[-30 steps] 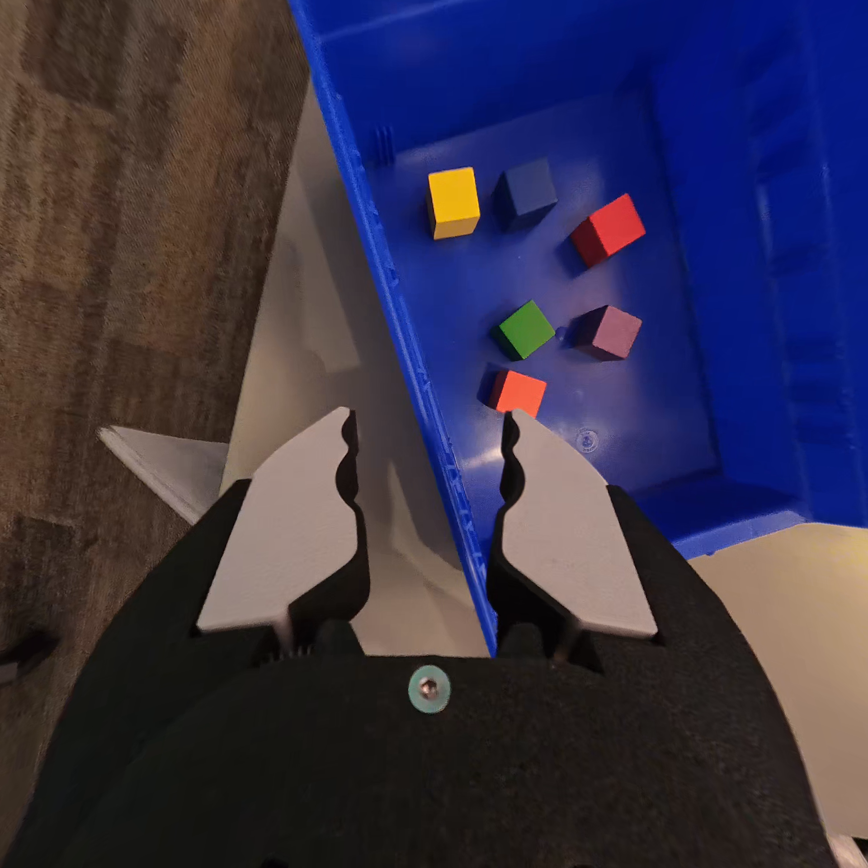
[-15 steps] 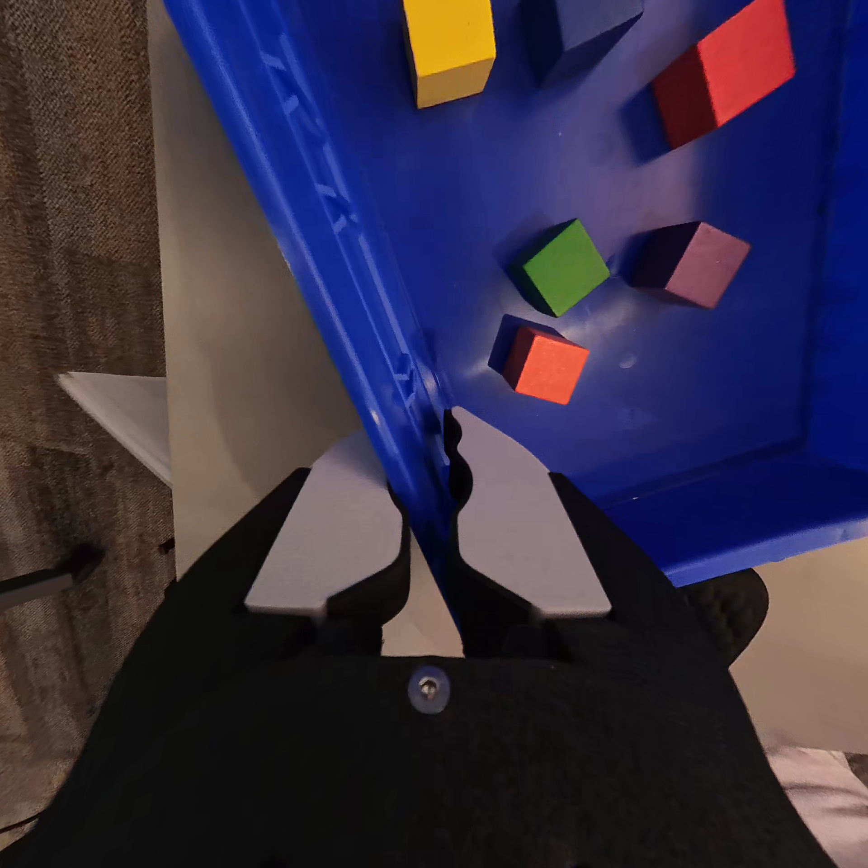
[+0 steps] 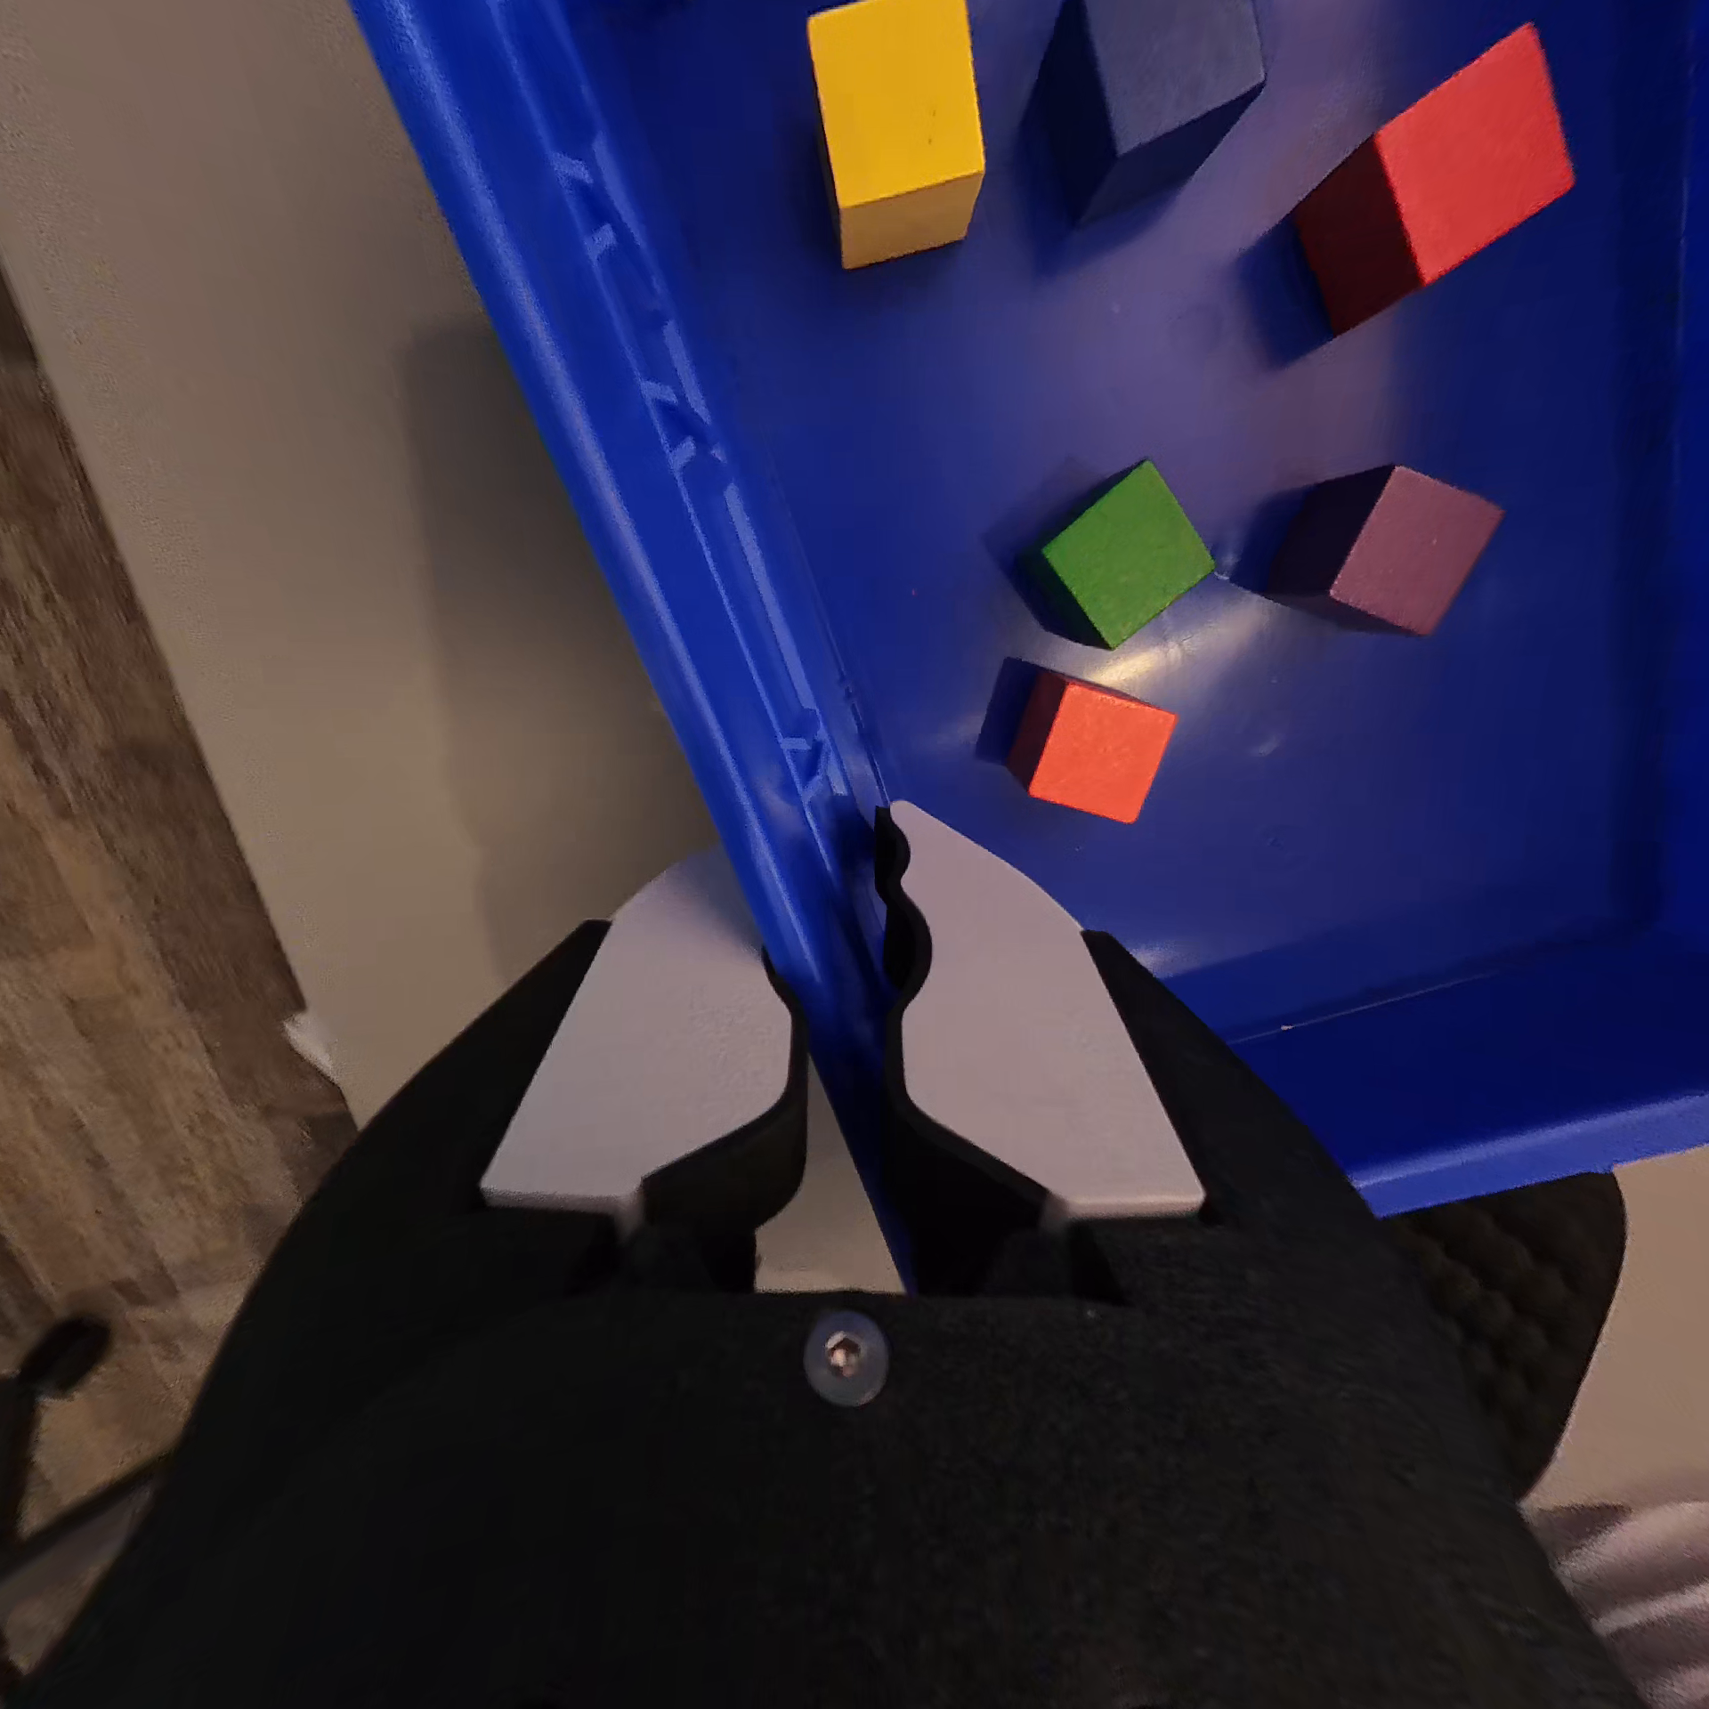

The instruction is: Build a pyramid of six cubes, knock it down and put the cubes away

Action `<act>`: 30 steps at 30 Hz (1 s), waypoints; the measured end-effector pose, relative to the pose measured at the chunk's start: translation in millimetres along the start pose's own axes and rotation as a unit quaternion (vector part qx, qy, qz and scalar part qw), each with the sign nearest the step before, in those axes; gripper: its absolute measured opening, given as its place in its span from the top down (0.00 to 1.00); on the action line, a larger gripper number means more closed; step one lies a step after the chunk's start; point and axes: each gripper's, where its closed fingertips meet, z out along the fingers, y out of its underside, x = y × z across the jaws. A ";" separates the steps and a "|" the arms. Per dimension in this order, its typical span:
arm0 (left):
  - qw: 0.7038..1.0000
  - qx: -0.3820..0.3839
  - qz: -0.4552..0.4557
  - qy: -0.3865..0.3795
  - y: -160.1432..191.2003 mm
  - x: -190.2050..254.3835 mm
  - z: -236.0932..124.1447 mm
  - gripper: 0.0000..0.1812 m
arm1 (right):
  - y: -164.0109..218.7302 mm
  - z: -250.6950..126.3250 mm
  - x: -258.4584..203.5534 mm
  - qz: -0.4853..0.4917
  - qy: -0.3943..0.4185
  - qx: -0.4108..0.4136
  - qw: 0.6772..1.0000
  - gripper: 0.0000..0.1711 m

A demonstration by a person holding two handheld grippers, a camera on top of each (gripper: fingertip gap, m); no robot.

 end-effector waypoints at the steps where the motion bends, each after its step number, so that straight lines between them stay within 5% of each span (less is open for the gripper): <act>1: 1.000 0.003 0.020 0.001 -5.2 6.9 1.3 0.94 | 0.9 2.0 -4.6 -0.007 -0.004 -0.004 1.000 0.72; 9: 0.993 0.010 0.119 -0.005 -29.6 43.9 7.3 0.91 | 5.6 12.2 -32.1 -0.042 -0.034 -0.022 0.998 0.72; 20: 0.995 0.051 0.090 0.005 -40.1 40.6 0.8 0.88 | 8.6 13.8 -35.7 -0.036 -0.054 -0.024 0.998 0.71; 25: 0.985 0.153 0.076 0.003 -53.3 34.8 -44.9 0.80 | 9.9 14.6 -33.4 -0.032 -0.058 -0.024 0.998 0.71; 30: 0.945 0.299 0.131 -0.005 -65.9 53.7 -115.6 0.71 | 9.1 15.2 -34.3 -0.035 -0.060 -0.019 0.997 0.71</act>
